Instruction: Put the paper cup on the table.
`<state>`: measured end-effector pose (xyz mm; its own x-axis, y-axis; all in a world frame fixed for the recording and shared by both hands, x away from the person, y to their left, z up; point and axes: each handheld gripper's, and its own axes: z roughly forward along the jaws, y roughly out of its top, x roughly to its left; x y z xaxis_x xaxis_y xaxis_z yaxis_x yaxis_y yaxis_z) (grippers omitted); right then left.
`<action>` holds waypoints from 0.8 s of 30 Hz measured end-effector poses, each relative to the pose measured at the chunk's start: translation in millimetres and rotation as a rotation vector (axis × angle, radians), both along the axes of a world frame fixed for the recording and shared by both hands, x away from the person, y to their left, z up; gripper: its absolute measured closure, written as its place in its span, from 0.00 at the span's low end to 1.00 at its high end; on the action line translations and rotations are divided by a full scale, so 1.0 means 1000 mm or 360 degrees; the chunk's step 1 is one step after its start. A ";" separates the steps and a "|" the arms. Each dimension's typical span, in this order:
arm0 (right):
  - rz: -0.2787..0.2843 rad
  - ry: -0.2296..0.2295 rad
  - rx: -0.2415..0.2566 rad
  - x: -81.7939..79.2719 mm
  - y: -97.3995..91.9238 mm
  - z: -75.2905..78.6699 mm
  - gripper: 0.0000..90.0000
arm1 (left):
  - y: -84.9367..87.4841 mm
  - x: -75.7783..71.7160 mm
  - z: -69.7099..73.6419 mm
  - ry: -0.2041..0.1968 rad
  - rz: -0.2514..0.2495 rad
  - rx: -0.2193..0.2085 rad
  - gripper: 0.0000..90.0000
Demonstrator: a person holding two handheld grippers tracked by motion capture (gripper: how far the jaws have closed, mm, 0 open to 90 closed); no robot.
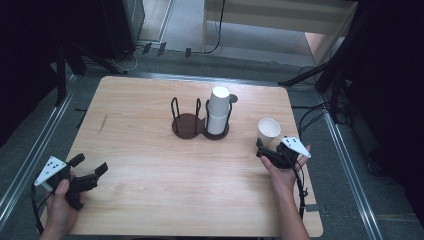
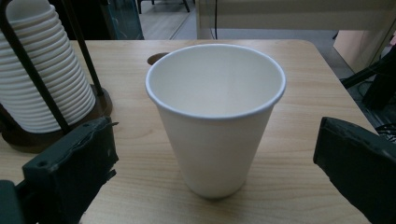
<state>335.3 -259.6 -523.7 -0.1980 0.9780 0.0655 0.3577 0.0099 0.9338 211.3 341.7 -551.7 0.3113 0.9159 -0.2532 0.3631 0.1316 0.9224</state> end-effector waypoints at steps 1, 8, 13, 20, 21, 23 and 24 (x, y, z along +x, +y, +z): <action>0.0004 -0.0003 0.0001 -0.002 -0.001 0.000 0.00 | 0.000 0.000 0.000 0.0000 0.0000 0.0002 0.00; 0.0007 -0.0043 0.0021 -0.020 -0.010 0.003 0.00 | 0.000 0.000 0.000 0.0002 0.0004 0.0000 0.00; 0.0006 -0.0097 0.0065 -0.036 -0.019 0.010 0.00 | -0.001 0.000 0.000 -0.0006 0.0007 0.0002 0.00; 0.0006 -0.0145 0.0079 -0.057 -0.032 0.017 0.00 | 0.000 -0.001 0.000 -0.0011 0.0016 0.0002 0.00; 0.0005 -0.0151 0.0079 -0.060 -0.034 0.017 0.00 | 0.000 -0.002 0.000 -0.0014 0.0018 0.0000 0.00; 0.0009 -0.0170 0.0094 -0.066 -0.039 0.019 0.00 | 0.001 -0.002 0.000 -0.0017 0.0023 -0.0009 0.00; 0.0007 -0.0172 0.0103 -0.069 -0.041 0.020 0.00 | 0.001 -0.002 0.000 -0.0017 0.0022 -0.0012 0.00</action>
<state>266.8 -300.6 -504.0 -0.2118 0.9715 0.1062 0.2547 -0.0500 0.9657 209.6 342.8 -551.9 0.3014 0.9182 -0.2568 0.3516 0.1433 0.9251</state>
